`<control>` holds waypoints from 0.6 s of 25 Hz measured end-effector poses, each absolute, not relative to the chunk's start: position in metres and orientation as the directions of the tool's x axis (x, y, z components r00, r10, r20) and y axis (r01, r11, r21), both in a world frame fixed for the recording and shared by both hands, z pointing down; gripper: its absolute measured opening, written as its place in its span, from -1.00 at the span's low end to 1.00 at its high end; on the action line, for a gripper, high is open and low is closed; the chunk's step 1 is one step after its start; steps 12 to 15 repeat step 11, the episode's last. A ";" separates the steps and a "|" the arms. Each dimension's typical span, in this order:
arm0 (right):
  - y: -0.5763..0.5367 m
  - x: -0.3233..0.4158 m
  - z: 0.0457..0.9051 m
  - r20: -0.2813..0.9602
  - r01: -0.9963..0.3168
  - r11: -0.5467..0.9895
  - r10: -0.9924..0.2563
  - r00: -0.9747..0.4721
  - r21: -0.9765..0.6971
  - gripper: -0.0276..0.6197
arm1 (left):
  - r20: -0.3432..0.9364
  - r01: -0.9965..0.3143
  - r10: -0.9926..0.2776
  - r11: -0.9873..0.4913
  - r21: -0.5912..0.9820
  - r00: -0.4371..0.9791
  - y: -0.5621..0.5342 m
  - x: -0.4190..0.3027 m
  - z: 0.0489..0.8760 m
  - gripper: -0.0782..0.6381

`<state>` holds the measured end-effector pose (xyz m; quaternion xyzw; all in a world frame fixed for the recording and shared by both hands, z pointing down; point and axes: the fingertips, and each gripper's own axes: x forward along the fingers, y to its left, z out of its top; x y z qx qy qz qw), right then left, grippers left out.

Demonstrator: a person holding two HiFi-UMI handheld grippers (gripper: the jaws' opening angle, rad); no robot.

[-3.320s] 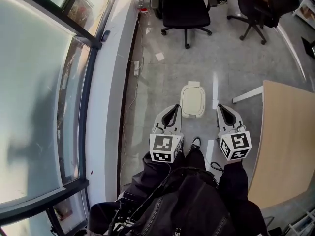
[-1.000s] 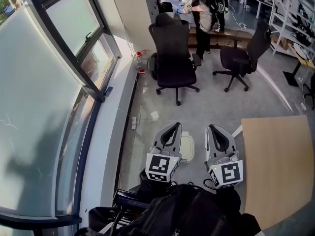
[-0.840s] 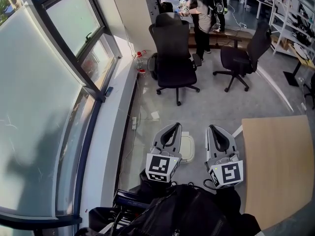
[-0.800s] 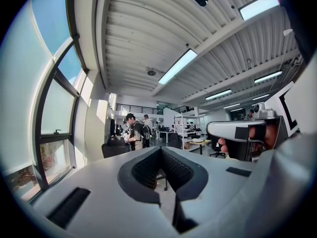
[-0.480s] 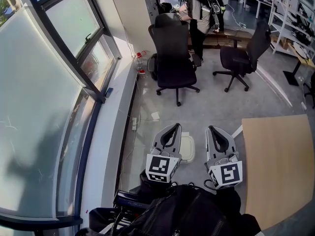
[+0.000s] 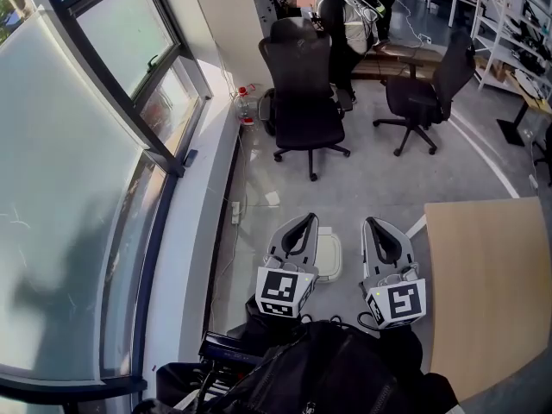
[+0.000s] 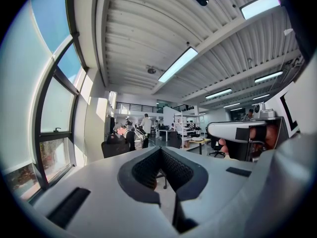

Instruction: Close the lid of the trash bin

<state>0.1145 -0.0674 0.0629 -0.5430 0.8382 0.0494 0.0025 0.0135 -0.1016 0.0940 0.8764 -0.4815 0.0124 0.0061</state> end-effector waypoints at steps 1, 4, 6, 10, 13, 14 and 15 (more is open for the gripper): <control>-0.068 0.114 0.063 -0.056 -0.910 0.407 -0.909 -0.412 0.081 -0.91 | 0.029 -0.844 -0.844 -0.536 -0.001 0.536 -0.102 0.013 0.095 -0.78; -0.068 0.114 0.067 -0.054 -0.909 0.410 -0.909 -0.414 0.076 -0.91 | 0.032 -0.845 -0.845 -0.534 0.002 0.534 -0.102 0.013 0.097 -0.78; -0.068 0.112 0.069 -0.050 -0.908 0.411 -0.908 -0.416 0.076 -0.91 | 0.033 -0.846 -0.845 -0.534 0.003 0.534 -0.102 0.012 0.099 -0.78; -0.068 0.110 0.071 -0.049 -0.907 0.414 -0.907 -0.418 0.075 -0.91 | 0.035 -0.846 -0.846 -0.533 0.005 0.533 -0.102 0.010 0.100 -0.78; -0.068 0.109 0.071 -0.049 -0.907 0.414 -0.907 -0.418 0.074 -0.91 | 0.035 -0.846 -0.846 -0.532 0.005 0.532 -0.102 0.010 0.100 -0.78; -0.068 0.109 0.071 -0.049 -0.907 0.414 -0.907 -0.418 0.074 -0.91 | 0.035 -0.846 -0.846 -0.532 0.005 0.532 -0.102 0.010 0.100 -0.78; -0.068 0.109 0.071 -0.049 -0.907 0.414 -0.907 -0.418 0.074 -0.91 | 0.035 -0.846 -0.846 -0.532 0.005 0.532 -0.102 0.010 0.100 -0.78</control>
